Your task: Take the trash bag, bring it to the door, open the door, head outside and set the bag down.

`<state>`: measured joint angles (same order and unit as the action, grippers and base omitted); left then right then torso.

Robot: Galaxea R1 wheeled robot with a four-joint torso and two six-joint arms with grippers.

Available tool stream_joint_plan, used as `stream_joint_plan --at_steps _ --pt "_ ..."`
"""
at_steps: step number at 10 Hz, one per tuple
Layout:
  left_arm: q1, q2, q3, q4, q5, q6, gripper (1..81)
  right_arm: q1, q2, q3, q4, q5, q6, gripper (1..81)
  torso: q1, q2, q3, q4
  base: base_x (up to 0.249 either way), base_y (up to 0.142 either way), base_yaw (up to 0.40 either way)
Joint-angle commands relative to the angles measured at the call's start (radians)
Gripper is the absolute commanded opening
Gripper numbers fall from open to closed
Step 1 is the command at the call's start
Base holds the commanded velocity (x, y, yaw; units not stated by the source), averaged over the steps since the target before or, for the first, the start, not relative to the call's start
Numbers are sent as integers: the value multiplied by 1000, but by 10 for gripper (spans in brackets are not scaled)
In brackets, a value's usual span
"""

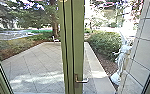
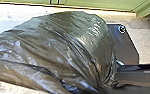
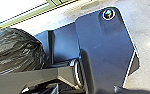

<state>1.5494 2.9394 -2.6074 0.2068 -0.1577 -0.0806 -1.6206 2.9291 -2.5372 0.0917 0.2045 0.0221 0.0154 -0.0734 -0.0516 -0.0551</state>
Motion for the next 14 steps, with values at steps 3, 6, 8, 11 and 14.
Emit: stream_joint_plan --at_steps 3,6,8,11,14 --pt "-50 -5 1 13 43 2 10 41 0 6 -7 -48 -2 811 0 0 0 0 0 0 295" --pt "-48 -3 1 13 43 2 10 41 1 6 -7 -48 -2 811 0 0 0 0 0 0 241" --pt "-48 -3 1 14 43 2 10 41 3 5 -7 -48 -2 811 0 0 0 0 0 0 233" --pt "-48 -3 1 13 43 2 10 41 4 5 -9 -48 -2 811 0 0 0 0 0 0 211" --pt "-48 -2 1 13 44 2 10 40 4 3 -9 -48 -2 811 0 0 0 0 0 0 143"
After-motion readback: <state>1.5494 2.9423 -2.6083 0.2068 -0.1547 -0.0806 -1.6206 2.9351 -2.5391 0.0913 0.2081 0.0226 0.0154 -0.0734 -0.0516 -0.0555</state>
